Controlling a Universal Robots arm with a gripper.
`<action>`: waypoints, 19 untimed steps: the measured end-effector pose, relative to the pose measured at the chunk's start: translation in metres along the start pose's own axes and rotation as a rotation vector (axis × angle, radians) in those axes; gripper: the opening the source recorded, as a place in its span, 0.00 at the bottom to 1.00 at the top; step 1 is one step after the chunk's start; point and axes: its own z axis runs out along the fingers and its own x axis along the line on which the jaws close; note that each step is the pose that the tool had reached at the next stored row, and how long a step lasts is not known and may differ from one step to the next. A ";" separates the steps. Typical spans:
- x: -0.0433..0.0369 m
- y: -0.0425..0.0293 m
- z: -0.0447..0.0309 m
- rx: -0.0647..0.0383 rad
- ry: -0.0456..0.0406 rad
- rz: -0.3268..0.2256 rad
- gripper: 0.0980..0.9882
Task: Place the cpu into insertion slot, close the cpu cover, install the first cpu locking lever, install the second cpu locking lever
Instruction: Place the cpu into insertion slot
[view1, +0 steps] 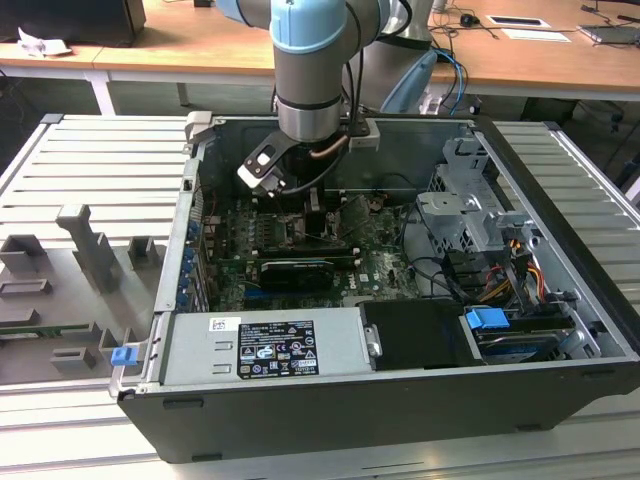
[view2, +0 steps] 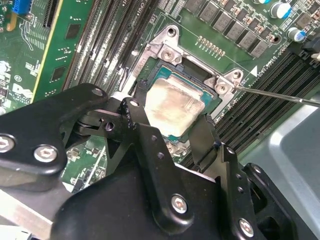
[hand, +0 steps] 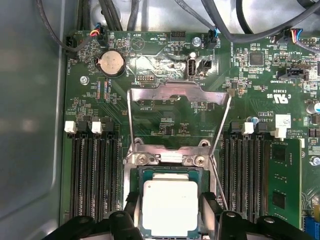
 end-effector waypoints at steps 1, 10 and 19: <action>0.0003 0.0000 -0.0001 0.000 -0.0001 0.000 0.57; 0.0003 0.0007 -0.0097 0.001 -0.0008 0.001 0.27; 0.0003 0.0008 -0.0119 0.001 -0.0009 0.002 0.01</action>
